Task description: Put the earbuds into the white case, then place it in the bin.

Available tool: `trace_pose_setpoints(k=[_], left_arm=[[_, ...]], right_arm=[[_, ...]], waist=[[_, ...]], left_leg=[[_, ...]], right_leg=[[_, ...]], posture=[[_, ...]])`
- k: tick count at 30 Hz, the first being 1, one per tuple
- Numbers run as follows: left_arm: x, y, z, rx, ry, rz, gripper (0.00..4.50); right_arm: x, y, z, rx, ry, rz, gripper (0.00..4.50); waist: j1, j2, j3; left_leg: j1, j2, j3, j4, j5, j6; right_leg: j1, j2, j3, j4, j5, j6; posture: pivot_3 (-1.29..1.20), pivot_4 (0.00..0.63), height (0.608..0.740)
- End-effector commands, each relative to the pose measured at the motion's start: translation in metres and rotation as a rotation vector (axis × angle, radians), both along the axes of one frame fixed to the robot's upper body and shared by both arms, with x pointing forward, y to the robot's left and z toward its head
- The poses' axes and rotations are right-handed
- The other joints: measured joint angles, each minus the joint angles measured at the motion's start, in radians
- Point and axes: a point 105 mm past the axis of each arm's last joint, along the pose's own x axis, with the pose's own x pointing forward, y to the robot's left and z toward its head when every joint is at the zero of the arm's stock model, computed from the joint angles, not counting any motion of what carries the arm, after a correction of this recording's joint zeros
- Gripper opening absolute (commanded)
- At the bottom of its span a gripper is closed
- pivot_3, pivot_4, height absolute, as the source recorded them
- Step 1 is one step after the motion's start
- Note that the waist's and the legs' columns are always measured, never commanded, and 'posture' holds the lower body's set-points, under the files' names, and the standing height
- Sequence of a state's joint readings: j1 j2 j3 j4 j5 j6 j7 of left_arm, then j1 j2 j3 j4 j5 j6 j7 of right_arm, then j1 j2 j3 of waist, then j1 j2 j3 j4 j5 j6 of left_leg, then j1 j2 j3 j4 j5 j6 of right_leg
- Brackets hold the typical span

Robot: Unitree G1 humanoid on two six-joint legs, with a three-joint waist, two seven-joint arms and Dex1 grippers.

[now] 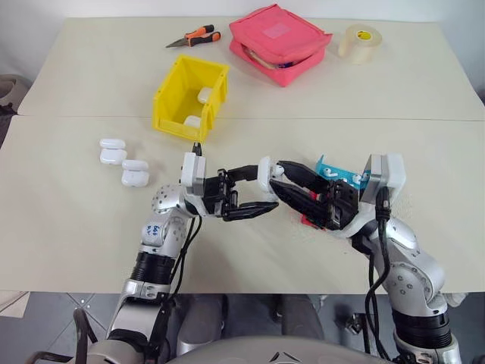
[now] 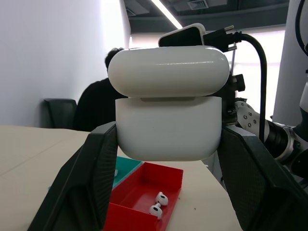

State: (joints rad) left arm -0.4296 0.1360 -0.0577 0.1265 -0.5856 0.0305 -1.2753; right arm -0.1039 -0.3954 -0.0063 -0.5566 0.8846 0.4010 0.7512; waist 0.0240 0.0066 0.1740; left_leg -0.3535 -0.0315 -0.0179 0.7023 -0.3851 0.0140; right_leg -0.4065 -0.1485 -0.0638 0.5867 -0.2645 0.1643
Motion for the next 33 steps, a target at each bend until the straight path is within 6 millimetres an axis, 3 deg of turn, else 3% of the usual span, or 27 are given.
trace_pose_setpoints(k=[1,4,8,13,15,21,27,33], left_arm=[[-0.003,-0.005,0.013,-0.03,-0.063,-0.019,2.76],[-0.002,-0.003,0.012,-0.027,-0.057,-0.004,2.76],[0.003,0.004,0.006,-0.006,-0.049,0.031,2.76],[0.003,0.015,-0.003,0.035,-0.065,0.046,2.76],[-0.001,0.018,-0.007,0.06,-0.086,0.027,2.76],[-0.009,0.021,-0.011,0.093,-0.122,-0.022,2.76],[-0.012,0.016,-0.008,0.076,-0.13,-0.028,2.76],[-0.013,0.008,-0.006,0.057,-0.135,-0.027,2.76]], right_arm=[[-0.011,0.002,0.006,-0.018,-0.025,0.048,3.58],[-0.013,-0.01,0.009,-0.046,-0.048,0.014,4.46],[-0.015,-0.044,0.008,-0.133,-0.065,-0.113,4.46],[-0.019,-0.107,-0.002,-0.304,-0.053,-0.311,4.46],[-0.023,-0.136,-0.015,-0.432,-0.047,-0.383,4.46],[-0.031,-0.2,-0.048,-0.68,0.064,-0.468,4.46],[-0.007,-0.199,-0.034,-0.742,0.029,-0.455,4.46],[0.034,-0.21,-0.026,-0.998,0.221,-0.504,4.46]], waist=[[0.0,0.0,0.0],[0.001,0.0,0.0],[0.003,0.0,0.0],[0.003,0.0,0.0],[0.003,0.0,0.0],[0.002,-0.001,0.0],[-0.004,0.0,0.0],[0.003,0.0,0.0]], left_leg=[[0.0,0.0,0.0,0.0,0.0,0.0],[0.0,0.0,0.0,0.0,0.0,0.0],[-0.001,-0.001,0.001,0.0,0.0,0.0],[-0.001,0.0,0.003,0.0,0.0,0.0],[-0.001,0.0,0.004,0.0,0.0,0.001],[0.0,-0.001,0.004,0.0,-0.001,0.001],[0.002,0.001,0.003,0.0,0.0,0.001],[0.002,0.001,0.0,0.001,0.0,0.001]], right_leg=[[0.0,0.0,0.0,0.0,0.0,0.0],[0.0,0.0,0.0,0.0,0.0,0.0],[0.0,0.0,0.0,-0.001,0.0,0.0],[0.0,0.0,-0.001,-0.001,0.0,0.0],[0.001,0.0,0.0,-0.001,0.0,0.0],[0.001,0.0,0.0,-0.001,0.0,0.0],[0.001,0.0,0.0,-0.001,0.0,0.0],[0.001,-0.001,0.001,0.0,0.0,0.0]], posture=[[0.0,0.15,0.74],[0.0,0.15,0.74],[0.0,0.15,0.74],[0.0,0.15,0.74],[0.0,0.15,0.74],[0.0,0.15,0.74],[0.0,0.15,0.74],[0.0,0.15,0.74]])
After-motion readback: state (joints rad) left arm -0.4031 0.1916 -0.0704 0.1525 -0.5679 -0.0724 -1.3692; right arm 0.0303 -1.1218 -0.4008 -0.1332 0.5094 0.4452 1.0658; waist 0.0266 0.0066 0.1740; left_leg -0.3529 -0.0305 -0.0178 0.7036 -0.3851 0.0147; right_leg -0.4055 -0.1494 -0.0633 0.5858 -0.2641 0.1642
